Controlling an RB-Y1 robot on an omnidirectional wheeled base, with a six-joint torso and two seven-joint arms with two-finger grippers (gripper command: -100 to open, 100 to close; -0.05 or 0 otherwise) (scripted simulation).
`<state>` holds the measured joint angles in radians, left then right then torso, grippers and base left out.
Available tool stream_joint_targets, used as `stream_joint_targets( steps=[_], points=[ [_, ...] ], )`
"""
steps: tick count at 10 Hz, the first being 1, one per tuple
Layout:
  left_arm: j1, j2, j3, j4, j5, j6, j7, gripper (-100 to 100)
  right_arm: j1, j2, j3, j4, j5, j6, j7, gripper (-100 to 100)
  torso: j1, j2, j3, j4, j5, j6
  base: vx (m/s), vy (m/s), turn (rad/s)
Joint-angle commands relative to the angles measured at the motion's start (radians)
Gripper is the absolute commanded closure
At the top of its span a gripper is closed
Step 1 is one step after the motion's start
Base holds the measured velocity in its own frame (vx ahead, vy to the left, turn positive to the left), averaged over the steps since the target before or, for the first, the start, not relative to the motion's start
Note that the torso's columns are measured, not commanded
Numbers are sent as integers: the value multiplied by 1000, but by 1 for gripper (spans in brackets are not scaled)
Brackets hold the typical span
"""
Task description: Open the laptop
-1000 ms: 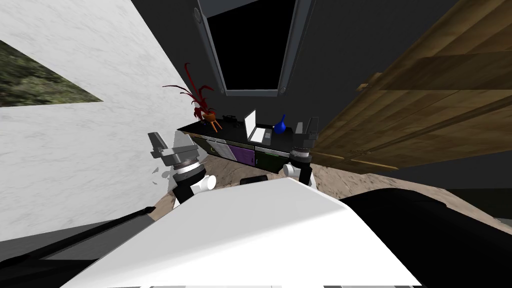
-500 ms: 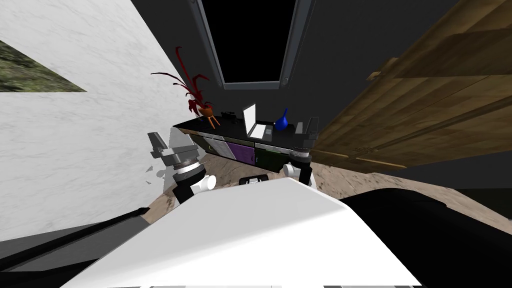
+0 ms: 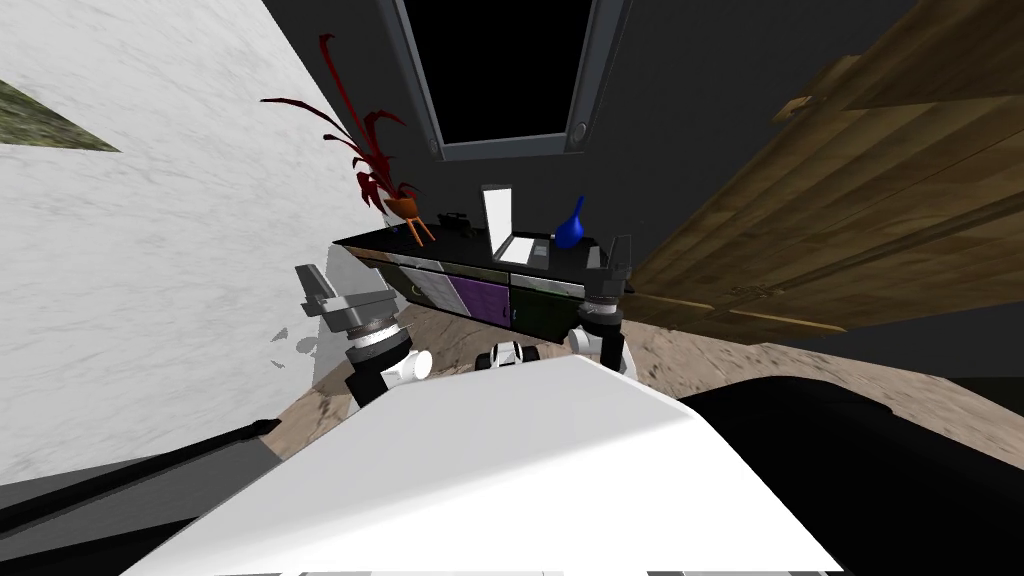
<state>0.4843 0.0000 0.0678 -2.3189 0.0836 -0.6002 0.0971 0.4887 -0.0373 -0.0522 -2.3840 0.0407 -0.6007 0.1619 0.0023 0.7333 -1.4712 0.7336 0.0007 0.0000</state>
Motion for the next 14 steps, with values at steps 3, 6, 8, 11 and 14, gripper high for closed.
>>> stream_joint_targets(
  steps=[3, 6, 8, 11, 14],
  points=[
    [0, 0, 0, 0, 0, 0, 0, 0, 23, -130, -49, 28, 39, 54, 26, -100, 0, 4, -5, 4, 0, 0, 60, 124, -9],
    [0, 0, 0, 0, 0, 0, 0, 0, 44, -188, -93, 59, 80, 103, 53, -100, -2, 5, -4, 5, -1, 0, 60, 164, -11],
    [0, 0, 0, 0, 0, 0, 0, 0, 60, -222, -126, 83, 109, 140, 73, -100, 0, 4, -5, 4, 0, 0, 77, 209, -12],
    [0, 0, 0, 0, 0, 0, 0, 0, 83, -270, -175, 118, 154, 195, 102, -100, -3, 3, -6, 4, -1, 0, 116, 193, -12],
    [0, 0, 0, 0, 0, 0, 0, 0, 106, -319, -220, 152, 197, 247, 131, -100, -1, 7, -3, 5, -1, 0, 86, 186, -13]
  ],
)
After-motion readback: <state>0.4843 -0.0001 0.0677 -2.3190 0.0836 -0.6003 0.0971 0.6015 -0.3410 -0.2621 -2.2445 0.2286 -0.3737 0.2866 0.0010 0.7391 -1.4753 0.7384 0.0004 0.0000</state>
